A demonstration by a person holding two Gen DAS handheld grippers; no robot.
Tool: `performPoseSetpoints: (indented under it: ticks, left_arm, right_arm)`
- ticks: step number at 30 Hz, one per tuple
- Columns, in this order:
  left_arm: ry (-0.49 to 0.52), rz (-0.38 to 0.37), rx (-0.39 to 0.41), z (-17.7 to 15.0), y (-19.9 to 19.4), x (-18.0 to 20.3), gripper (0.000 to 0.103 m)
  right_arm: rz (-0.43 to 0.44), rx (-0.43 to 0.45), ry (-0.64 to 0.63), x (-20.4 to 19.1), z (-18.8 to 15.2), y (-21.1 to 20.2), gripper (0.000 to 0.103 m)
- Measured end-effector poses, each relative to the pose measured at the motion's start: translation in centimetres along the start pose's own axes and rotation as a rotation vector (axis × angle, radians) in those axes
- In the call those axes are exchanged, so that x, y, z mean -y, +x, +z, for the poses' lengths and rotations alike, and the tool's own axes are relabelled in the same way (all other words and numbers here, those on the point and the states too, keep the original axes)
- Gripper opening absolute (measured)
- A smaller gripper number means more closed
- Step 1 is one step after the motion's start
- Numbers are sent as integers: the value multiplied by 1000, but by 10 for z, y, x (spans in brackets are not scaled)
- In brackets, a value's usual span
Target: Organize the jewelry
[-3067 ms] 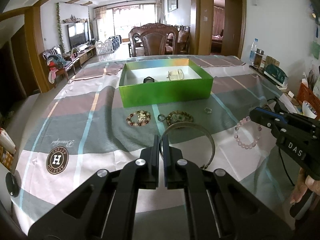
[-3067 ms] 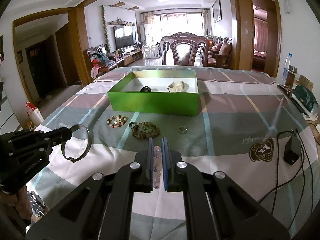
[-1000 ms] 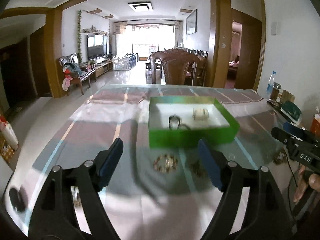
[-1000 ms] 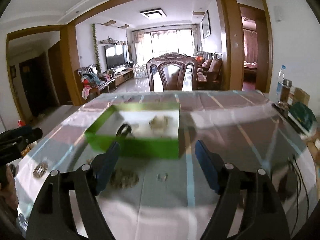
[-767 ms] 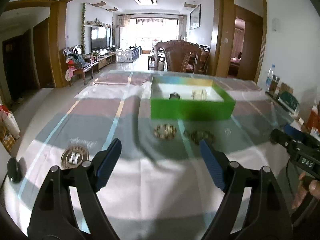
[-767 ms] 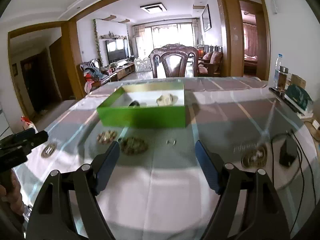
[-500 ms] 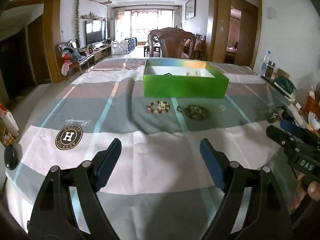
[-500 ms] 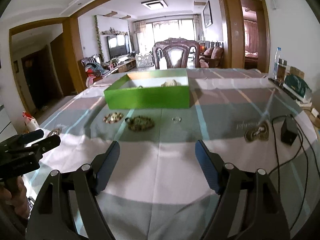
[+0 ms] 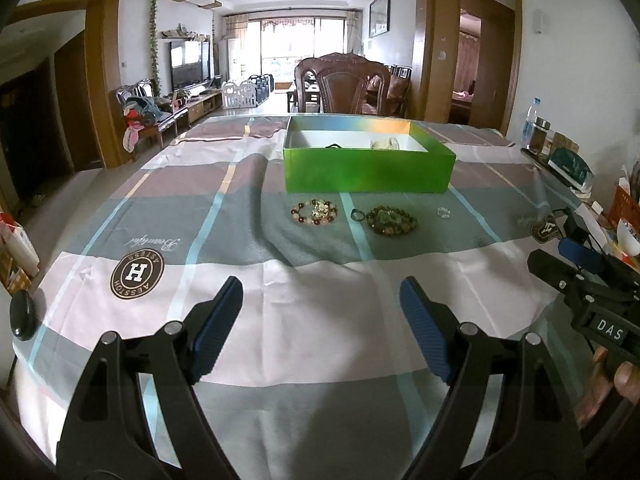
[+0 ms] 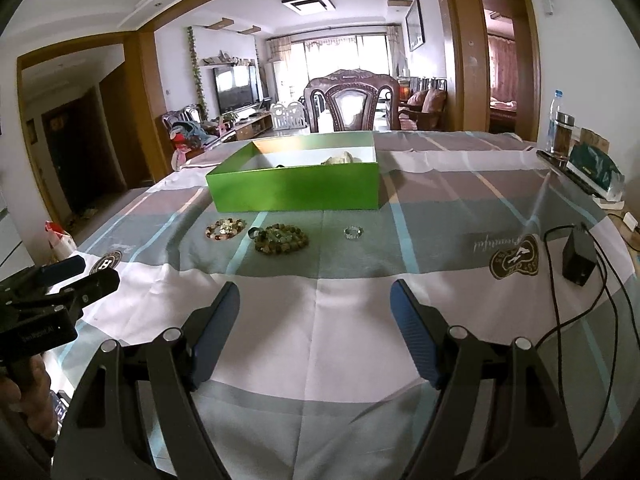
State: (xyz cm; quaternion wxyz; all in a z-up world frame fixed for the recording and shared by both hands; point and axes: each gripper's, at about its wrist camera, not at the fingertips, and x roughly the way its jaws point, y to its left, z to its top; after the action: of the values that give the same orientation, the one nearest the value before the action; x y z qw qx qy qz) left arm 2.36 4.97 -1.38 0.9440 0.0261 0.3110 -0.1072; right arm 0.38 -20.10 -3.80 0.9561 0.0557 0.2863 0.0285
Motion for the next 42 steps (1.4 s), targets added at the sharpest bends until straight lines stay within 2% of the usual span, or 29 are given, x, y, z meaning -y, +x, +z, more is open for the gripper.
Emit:
performPoseSetpoints:
  ticks: [5,9,12,17,23,30,34,38,39,41,42]
  left_arm:
    - [-3,4,-13,3,8,-1,80]
    - [6,2,-29,12,21,-4,71]
    - [15,1,-38,24,33,-3,68]
    - [28,-16,-97,47,75,-5,53]
    - [45,-20,-143,63,118,-1,44]
    - [48,-22,-217,73,171,1,29]
    - [53,-25,-239,77,189,3,22]
    - [39,-30,-256,80,204,0,12]
    - [33,-34,-262,81,208,-1,6]
    - [32,-47,-275,80,211,-3,1]
    - [34,-52,-280,79,213,-2,1]
  right_arm:
    - [-6,-10,-4,0,0,5,76]
    - [-12,-16,-16,0,5,12,76]
    - [-17,-16,-25,0,11,18,76]
    - [-26,-53,-48,0,20,39,76]
    - [-52,-89,-85,3,35,73,76]
    - [-51,-163,-79,11,47,119,74]
    - [-52,-193,-78,14,50,138,74]
    - [-52,-204,-74,18,50,148,74]
    - [-55,-208,-73,19,50,150,74]
    - [-58,-215,-73,21,50,154,74]
    - [-59,-218,-73,21,50,156,74]
